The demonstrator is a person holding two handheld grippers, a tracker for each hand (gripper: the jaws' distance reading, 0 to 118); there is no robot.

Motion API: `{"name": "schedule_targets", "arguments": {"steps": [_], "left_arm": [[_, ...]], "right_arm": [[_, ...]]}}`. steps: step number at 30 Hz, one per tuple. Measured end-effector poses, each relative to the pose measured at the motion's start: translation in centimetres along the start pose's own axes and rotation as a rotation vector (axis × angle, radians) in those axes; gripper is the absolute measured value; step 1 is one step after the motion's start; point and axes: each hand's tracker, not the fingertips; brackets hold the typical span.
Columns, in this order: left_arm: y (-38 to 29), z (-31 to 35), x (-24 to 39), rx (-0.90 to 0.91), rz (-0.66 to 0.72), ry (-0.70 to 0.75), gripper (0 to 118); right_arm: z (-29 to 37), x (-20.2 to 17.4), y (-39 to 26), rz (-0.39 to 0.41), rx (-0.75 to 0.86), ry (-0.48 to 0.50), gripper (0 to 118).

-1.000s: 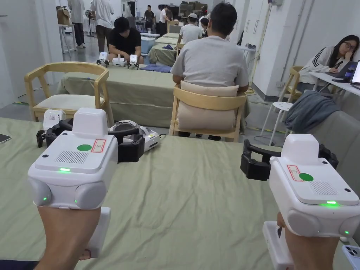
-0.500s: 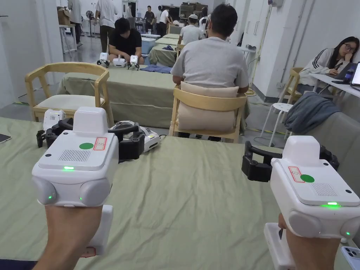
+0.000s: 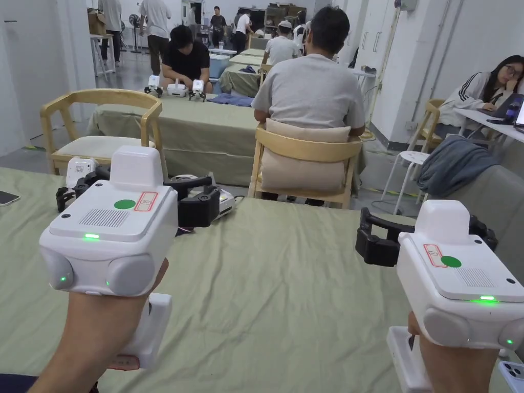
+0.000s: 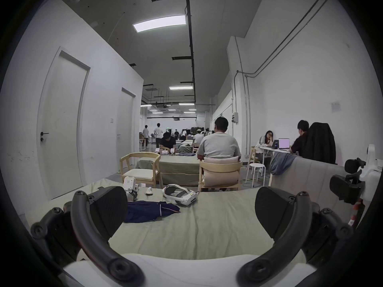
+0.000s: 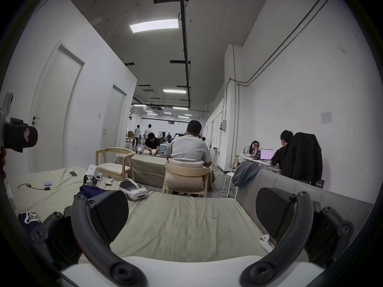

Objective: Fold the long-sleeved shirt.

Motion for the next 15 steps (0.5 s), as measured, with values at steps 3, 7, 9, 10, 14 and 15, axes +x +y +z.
{"name": "schedule_targets", "arguments": {"steps": [3,7,9,10,14,15], "left_arm": [[0.4,-0.2,-0.3,-0.041,0.077,0.0,111],[0.9,-0.2,-0.9,-0.071,0.186,0.006,111],[1.0,0.2,-0.7,-0.036,0.107,0.022,111],[1.0,0.4,-0.8,-0.027,0.105,0.013,111],[1.3,0.2,-0.9,-0.03,0.103,0.011,111],[1.6,0.6,-0.5,-0.036,0.064,0.044,111]], "right_arm": [[-0.2,0.0,-0.3,0.001,-0.003,0.001,118],[0.0,0.0,-0.3,0.004,0.008,-0.017,118],[0.1,0.0,-0.3,0.003,0.013,-0.02,118],[0.1,0.0,-0.2,0.005,0.014,-0.02,118],[0.3,0.0,0.1,0.007,0.017,-0.026,118],[0.4,0.0,0.2,0.006,0.018,-0.025,118]]}}
